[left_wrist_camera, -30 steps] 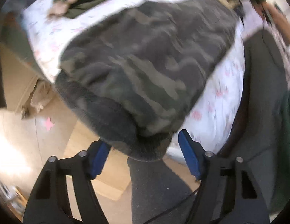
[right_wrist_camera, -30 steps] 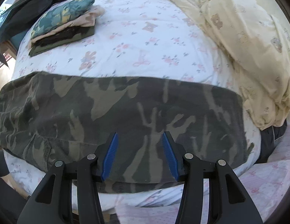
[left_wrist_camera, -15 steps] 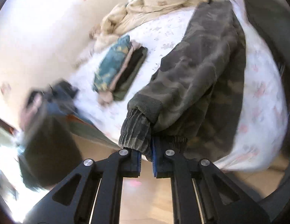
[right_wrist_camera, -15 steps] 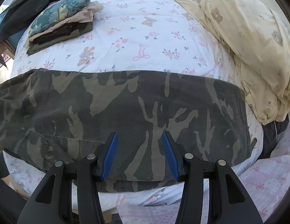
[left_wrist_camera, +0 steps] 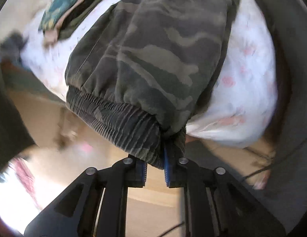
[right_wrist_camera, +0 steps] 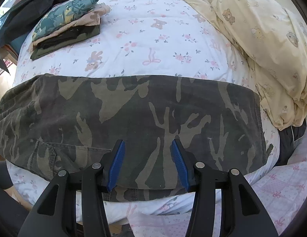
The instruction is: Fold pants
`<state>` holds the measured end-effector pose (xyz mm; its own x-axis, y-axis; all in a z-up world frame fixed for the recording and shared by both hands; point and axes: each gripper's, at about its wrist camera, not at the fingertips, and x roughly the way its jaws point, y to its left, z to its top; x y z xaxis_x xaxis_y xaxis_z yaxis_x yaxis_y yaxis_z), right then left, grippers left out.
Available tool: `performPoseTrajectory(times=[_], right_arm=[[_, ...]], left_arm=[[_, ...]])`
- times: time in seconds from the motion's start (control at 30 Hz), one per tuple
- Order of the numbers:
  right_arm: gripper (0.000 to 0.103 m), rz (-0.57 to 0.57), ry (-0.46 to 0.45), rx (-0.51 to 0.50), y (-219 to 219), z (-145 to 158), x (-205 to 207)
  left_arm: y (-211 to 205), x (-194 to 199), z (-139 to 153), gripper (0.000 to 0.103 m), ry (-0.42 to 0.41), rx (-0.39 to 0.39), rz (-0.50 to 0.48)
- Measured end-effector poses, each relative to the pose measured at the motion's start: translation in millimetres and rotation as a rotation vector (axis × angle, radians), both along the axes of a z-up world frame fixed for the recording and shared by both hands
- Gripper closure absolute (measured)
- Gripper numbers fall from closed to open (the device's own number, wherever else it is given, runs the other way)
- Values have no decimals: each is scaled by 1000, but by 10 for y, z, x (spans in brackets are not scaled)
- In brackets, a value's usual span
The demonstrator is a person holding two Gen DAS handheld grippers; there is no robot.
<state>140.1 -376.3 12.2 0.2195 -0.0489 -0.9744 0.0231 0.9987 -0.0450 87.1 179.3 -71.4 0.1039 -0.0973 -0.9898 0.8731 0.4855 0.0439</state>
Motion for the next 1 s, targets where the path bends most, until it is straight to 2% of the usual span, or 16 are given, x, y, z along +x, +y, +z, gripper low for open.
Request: performPoseTrajectory(times=[0.07, 0.1, 0.13, 0.17, 0.23, 0.27, 0.33, 0.37, 0.43, 0.57, 0.63, 0.7, 0.77, 0.83, 0.93, 1.0], right_arm=[[52, -8, -7, 19, -5, 19, -20], [52, -11, -10, 29, -6, 21, -29], [52, -15, -12, 43, -6, 16, -37], [52, -17, -13, 52, -1, 12, -41], [52, -16, -14, 65, 24, -17, -57], [52, -14, -12, 68, 32, -29, -61], [52, -10, -4, 67, 51, -57, -67], [52, -7, -4, 67, 59, -56, -70], [52, -8, -14, 68, 59, -22, -83], [52, -13, -42, 100, 113, 45, -130], [52, 8, -27, 172, 255, 21, -154], [52, 1, -7, 288, 382, -26, -198], [52, -56, 24, 405, 494, -122, -300], [52, -136, 30, 485, 596, -230, -468], [46, -261, 53, 547, 639, -452, -718], [46, -369, 62, 533, 561, -652, -854]], left_arm=[[32, 76, 153, 87, 44, -52, 33], [62, 104, 198, 53, 100, -83, 63], [93, 93, 204, 34, 150, -117, 78], [116, 56, 215, 13, 152, -161, 98], [134, -9, 192, 13, 71, -128, 90], [145, -32, 120, 13, 46, -79, 67], [173, -40, 34, 13, 46, -17, 46], [195, 9, 46, 14, 51, -17, 56], [280, 80, 217, 14, 20, -85, 114], [216, 384, 786, 14, -169, -332, 363], [0, 488, 857, 18, -242, -336, 474], [-248, 535, 807, 21, -227, -317, 562], [-474, 522, 721, 20, -158, -380, 634], [-758, 503, 555, 20, -126, -353, 700], [-1175, 483, 237, 20, -85, -312, 743], [-1338, 430, -36, 20, -41, -253, 781]])
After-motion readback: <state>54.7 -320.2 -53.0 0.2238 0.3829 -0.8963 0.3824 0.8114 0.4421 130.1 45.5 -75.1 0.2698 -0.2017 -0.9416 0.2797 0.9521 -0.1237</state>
